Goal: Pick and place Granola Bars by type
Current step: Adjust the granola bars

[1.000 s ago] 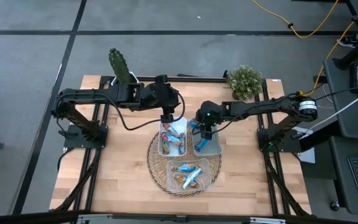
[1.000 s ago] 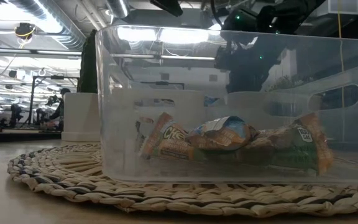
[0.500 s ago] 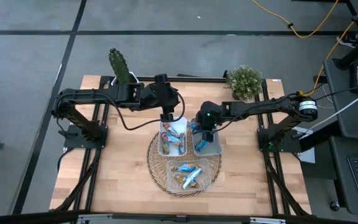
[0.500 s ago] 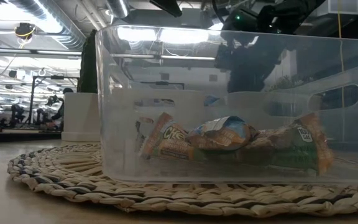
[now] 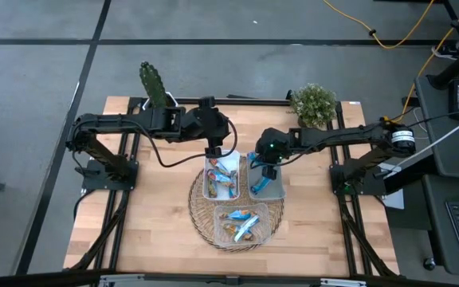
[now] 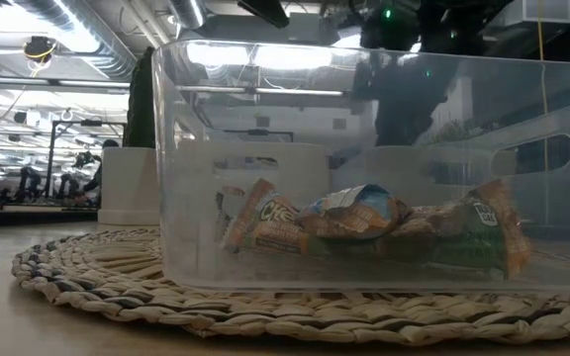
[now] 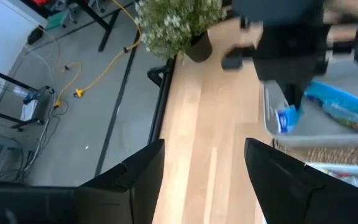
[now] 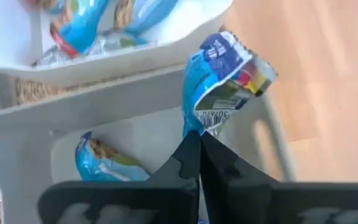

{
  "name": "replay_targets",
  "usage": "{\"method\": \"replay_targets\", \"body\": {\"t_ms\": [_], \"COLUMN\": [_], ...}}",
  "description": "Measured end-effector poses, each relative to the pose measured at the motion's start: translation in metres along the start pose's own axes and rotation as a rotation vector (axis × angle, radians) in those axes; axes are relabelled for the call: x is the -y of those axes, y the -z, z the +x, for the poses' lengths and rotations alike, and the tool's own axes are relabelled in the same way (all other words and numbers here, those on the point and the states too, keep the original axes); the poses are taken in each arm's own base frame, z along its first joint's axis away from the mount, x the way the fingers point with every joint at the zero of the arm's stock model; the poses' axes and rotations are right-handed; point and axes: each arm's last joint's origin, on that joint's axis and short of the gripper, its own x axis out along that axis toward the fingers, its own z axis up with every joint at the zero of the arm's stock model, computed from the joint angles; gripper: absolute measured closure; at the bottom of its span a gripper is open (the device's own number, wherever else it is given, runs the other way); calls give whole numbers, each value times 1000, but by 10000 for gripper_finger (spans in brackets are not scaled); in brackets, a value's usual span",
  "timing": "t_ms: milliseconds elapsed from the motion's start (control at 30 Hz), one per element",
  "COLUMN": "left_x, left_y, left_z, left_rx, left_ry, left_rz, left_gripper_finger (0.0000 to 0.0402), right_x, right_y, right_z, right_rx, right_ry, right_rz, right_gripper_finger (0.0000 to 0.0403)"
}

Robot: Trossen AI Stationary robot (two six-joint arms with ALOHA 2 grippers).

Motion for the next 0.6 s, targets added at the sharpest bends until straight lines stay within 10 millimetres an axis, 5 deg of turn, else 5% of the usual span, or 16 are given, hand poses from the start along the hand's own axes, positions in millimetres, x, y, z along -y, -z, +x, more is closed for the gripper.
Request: {"method": "replay_targets", "body": {"t_ms": [600], "left_x": [1], "left_y": [3], "left_z": [2], "left_rx": [-22], "left_ry": [7], "left_rz": [1], "left_gripper_finger": [194], "right_x": [-6], "right_y": [7], "right_z": [-12], "right_rx": [-168], "right_ry": [-60], "right_rz": [64], "right_gripper_finger": [375]}}
